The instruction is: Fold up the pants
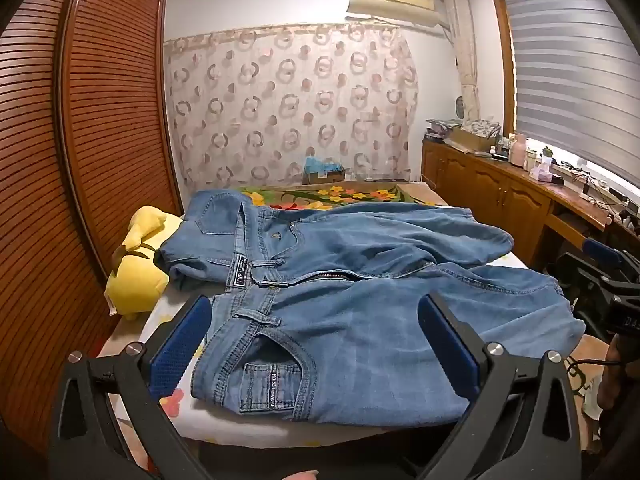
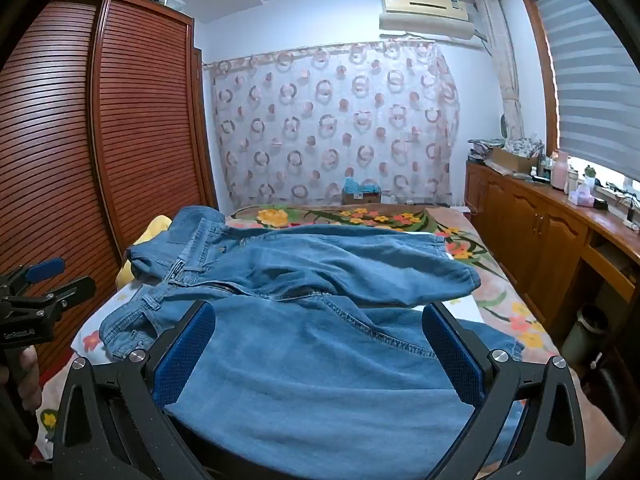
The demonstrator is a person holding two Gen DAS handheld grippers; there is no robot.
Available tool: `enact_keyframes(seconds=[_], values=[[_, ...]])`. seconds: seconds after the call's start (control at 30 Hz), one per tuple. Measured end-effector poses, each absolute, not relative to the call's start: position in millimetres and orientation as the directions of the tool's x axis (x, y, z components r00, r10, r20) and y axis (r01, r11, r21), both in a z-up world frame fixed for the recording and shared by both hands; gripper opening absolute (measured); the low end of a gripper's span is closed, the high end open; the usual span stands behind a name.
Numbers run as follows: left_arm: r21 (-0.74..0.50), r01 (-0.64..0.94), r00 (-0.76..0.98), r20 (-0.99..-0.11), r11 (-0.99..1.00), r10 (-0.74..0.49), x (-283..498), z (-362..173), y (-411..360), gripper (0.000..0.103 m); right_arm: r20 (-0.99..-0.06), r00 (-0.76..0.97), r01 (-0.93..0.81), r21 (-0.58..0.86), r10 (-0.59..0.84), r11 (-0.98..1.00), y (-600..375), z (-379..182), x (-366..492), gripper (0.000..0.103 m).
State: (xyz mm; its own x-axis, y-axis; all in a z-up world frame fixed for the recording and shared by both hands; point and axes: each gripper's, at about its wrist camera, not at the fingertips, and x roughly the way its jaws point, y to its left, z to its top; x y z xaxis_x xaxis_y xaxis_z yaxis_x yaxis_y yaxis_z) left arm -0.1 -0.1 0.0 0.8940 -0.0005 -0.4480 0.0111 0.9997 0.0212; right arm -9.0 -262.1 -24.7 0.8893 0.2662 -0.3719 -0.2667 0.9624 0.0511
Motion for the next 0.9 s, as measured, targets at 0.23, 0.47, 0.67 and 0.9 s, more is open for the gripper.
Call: enact_keyframes(seconds=[0.23,0.47,0.67,0.9], values=[[0.025,0.006,0.891,-0.453,1.000,0.006,-0.3,0.3,0.1,0.103,-0.372,0.888,-0.270,0.057,0.271,0.961,-261.9,-24.4,-8.8,0.103],[0.022,0.007,0.890,-0.457,1.000,0.004,0.0,0.2,0.5,0.103,-0.370,0.889,-0.269,0.059,0.271,0.961,-261.9,-24.2,-9.2,0.103],[0.022,0.006,0.889,-0.457,1.000,0.004,0.1,0.2,0.4,0.103,-0.369,0.889,-0.268,0.059,0.270,0.962,-261.9,-24.4,-9.0,0.103],[0.021,0.006,0.889,-0.459,1.000,0.004,0.2,0.2,0.6,0.103,-0.368,0.889,-0.270,0.059,0.272,0.961,-261.8,-24.4,-9.1,0.103]])
